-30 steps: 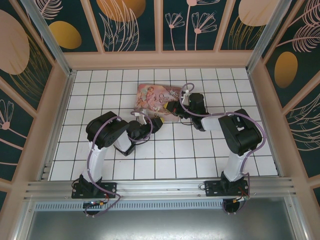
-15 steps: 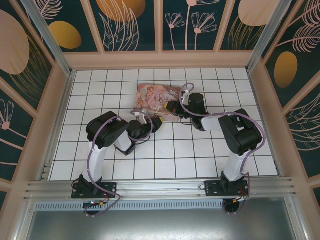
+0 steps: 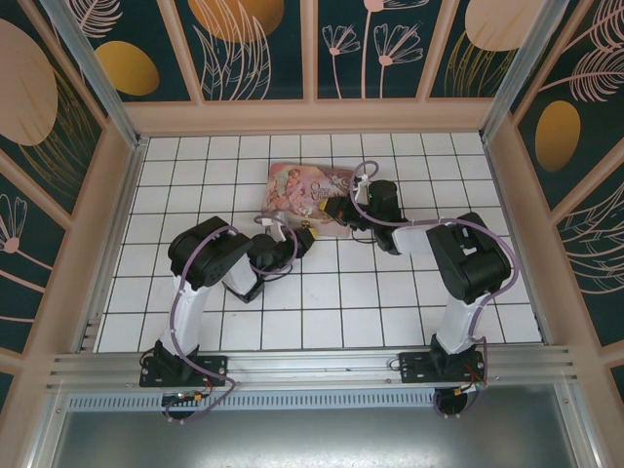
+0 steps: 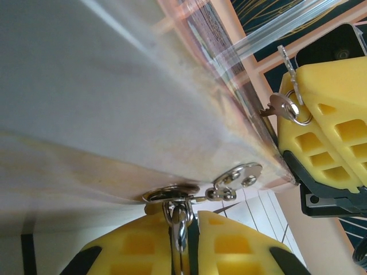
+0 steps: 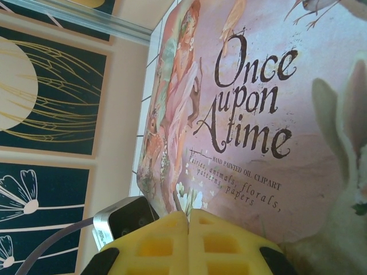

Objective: Unlock the padlock with the key

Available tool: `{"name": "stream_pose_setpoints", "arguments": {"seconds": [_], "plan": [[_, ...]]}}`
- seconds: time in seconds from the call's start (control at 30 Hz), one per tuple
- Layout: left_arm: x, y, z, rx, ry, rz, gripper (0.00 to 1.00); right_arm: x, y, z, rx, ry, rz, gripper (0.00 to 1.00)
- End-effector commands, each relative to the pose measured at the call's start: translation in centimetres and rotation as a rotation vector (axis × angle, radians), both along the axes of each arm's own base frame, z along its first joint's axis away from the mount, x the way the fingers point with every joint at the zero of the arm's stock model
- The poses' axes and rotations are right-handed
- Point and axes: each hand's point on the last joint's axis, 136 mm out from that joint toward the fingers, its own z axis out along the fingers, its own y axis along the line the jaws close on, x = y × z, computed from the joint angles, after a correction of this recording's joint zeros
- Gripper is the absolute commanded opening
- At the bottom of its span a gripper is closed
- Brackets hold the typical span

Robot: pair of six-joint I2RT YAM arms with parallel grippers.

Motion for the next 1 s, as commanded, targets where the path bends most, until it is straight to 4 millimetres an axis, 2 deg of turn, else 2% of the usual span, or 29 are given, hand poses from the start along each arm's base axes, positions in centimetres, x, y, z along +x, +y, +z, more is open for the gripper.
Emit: {"name": "stream_pose_setpoints", "arguments": {"seconds": [0.0, 0.17, 0.33, 0.63, 0.8, 0.97], "plan": [[0.1, -0.1, 0.8, -0.034, -0.008, -0.010, 0.00, 0.2, -0.4, 1.0, -0.041, 0.010, -0.001, 0.00], [-0.3, -0.4, 1.3, -0.035, 0.041, -0.039, 0.00, -0.2, -0.9, 5.5, -0.049, -0.077, -0.006, 0.00], [-0.6, -1.1, 1.2, -0.018, 0.107, -0.087, 0.00, -3.1, -2.1, 6.6, -0.010, -0.102, -0.018, 0.00], [-1.5, -1.8, 1.1, -0.044, 0.243, -0.154, 0.00, -9.5, -4.6, 2.7, 0.056, -0.017, -0.056, 0.00], [-2.1, -1.6, 1.8, -0.110, 0.305, -0.159, 0.00, -11.9, -5.1, 0.5, 0.087, 0.045, -0.080, 0.00], [-2.6, -1.3, 3.6, -0.217, 0.333, -0.153, 0.00, -13.5, -4.4, -0.7, 0.112, 0.084, -0.105, 0.00]]}}
